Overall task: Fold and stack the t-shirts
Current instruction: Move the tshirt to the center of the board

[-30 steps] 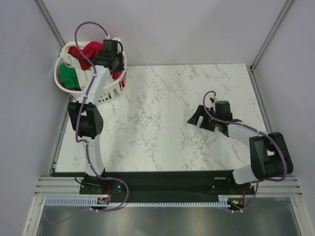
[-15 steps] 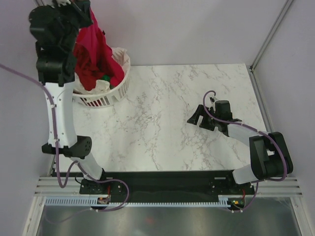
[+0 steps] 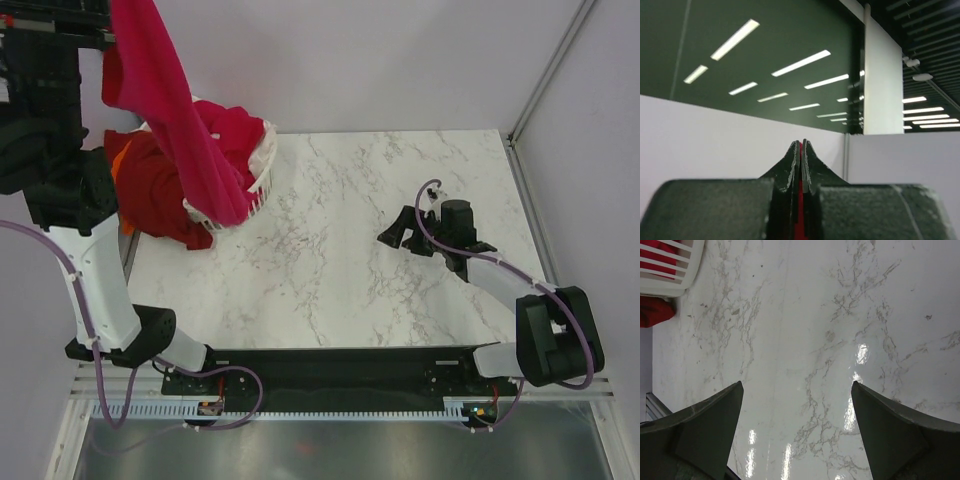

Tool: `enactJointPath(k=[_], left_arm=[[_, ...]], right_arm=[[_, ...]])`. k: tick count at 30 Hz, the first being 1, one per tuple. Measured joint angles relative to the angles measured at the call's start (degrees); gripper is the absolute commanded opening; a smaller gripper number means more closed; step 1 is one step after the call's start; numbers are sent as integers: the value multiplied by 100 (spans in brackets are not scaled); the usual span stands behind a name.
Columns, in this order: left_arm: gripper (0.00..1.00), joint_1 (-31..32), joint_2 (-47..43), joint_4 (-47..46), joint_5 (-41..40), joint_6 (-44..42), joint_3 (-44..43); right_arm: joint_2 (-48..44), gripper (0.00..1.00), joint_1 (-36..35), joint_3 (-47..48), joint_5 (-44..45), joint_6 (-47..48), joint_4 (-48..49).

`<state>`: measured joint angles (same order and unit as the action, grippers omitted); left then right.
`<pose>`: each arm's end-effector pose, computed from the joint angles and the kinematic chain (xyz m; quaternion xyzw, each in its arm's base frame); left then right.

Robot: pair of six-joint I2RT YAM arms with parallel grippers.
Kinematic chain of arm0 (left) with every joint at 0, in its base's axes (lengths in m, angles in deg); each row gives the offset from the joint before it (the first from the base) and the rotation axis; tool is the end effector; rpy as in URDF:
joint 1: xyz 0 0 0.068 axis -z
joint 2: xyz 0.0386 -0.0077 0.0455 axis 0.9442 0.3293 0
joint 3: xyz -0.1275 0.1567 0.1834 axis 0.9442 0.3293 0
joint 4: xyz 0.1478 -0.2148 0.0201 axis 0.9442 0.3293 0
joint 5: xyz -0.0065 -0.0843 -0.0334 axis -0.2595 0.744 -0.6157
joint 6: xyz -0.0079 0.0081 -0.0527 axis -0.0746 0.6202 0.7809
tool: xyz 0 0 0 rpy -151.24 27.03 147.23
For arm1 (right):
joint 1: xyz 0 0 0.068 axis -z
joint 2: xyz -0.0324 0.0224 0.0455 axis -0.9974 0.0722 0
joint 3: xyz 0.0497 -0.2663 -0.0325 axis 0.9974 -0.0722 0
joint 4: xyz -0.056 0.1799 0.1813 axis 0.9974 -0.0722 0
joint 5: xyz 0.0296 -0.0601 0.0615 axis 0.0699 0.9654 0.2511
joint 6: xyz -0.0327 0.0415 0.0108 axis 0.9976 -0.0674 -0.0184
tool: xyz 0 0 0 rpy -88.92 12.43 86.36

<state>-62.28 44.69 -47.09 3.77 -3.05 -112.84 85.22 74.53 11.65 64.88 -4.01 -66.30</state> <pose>0.1354 -0.0273 0.7155 0.0513 0.2446 -0.3453 0.9046 0.2680 0.0686 0.1933 0.0541 0.8724 0.3346 0.3521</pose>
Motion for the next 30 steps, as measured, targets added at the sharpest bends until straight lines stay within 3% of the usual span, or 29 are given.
enactJointPath(k=[5,8,11,15,16,17,18,19,22,24,26,30], left_arm=[[2,61,177,164,1156,522,535],[2,337,76,400,1690,627,1757],[2,929,81,1226,1856,448,2914],[5,2079,269,2389,1626,-181,3700],[11,2398,271,2583,1541,-334,3932],[36,2708,271,2750,1451,-490,4142],[75,2999,302,2924,1364,-678,4286],[100,3244,363,3121,1274,-848,4328],[100,3617,516,3591,667,-1147,4330],[100,3491,529,3888,50,-1274,4354],[98,2970,461,4052,-374,-1268,4437],[100,1102,-101,4168,-1134,-1143,5233]], right_arm=[[-472,98,-68,2,105,20,-129],[-1095,98,-72,114,599,-9,-555],[-1631,98,-72,455,1130,-55,-938],[-2039,98,-72,892,1735,-92,-1266],[-2087,98,-72,966,1897,-96,-1346],[-2120,98,-72,1005,2057,-103,-1436],[-2142,98,-72,1016,2188,-114,-1521],[-2155,98,-72,1014,2334,-118,-1633],[-2151,98,-66,1014,2555,-116,-1989],[-2151,98,-68,1014,2566,-114,-2129],[-2151,98,-68,1001,2535,-109,-2203],[-2151,98,-68,894,2398,-79,-2258]])
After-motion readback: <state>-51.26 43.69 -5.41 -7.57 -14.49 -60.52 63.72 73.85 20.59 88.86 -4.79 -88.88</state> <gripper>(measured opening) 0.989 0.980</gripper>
